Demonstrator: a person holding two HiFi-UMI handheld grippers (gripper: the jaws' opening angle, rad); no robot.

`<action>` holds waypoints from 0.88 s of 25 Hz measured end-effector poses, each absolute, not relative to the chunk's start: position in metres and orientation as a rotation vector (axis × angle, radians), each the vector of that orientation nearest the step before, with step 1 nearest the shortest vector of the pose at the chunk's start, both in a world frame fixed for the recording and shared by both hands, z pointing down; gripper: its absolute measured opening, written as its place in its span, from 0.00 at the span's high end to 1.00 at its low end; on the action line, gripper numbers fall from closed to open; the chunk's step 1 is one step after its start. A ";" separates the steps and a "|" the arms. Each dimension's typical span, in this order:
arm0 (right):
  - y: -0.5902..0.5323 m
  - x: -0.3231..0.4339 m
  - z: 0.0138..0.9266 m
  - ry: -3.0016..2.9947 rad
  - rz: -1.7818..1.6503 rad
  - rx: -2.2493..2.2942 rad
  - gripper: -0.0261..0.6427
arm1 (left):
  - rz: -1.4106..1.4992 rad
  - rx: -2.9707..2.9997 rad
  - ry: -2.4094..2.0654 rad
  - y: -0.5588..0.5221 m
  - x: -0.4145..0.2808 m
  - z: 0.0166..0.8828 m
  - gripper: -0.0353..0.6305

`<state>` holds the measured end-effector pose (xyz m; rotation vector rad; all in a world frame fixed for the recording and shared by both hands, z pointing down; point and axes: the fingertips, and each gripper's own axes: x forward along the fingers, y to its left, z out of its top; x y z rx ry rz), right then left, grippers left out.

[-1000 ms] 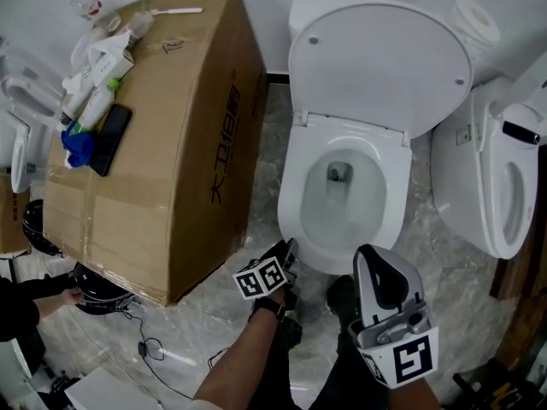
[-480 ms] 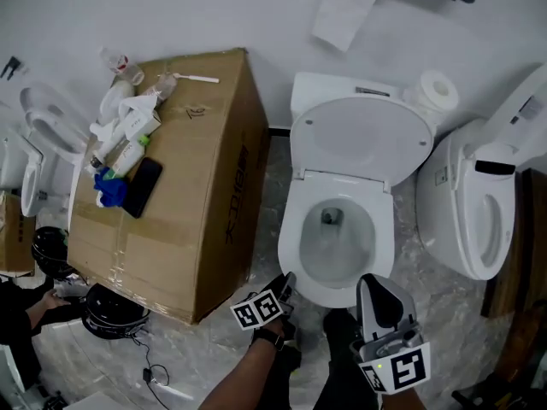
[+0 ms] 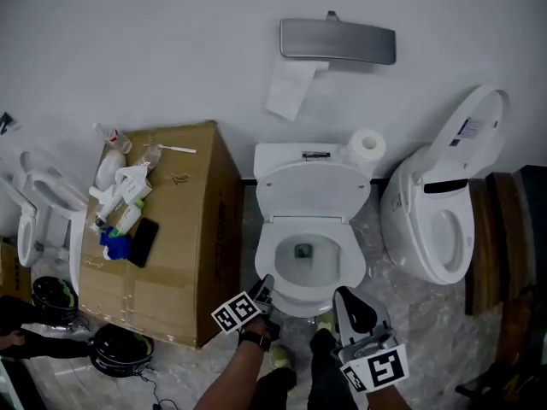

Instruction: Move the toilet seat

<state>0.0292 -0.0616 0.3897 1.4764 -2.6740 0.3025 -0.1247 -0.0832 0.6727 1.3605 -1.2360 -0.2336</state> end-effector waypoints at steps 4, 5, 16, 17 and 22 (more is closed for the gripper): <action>-0.076 0.039 0.372 -2.677 0.291 1.487 0.94 | -0.313 1.358 -1.245 -0.117 -0.124 0.643 0.71; -0.080 0.042 0.368 -2.678 0.289 1.490 0.94 | -0.326 1.354 -1.248 -0.124 -0.124 0.638 0.70; -0.142 0.060 0.336 -2.714 0.301 1.461 0.94 | -0.454 1.185 -1.295 -0.176 -0.119 0.598 0.69; -0.146 0.060 0.335 -2.718 0.305 1.453 0.94 | -0.469 1.185 -1.290 -0.179 -0.116 0.593 0.69; -0.167 0.059 0.335 -2.741 0.324 1.410 0.94 | -0.513 1.247 -1.258 -0.202 -0.104 0.575 0.69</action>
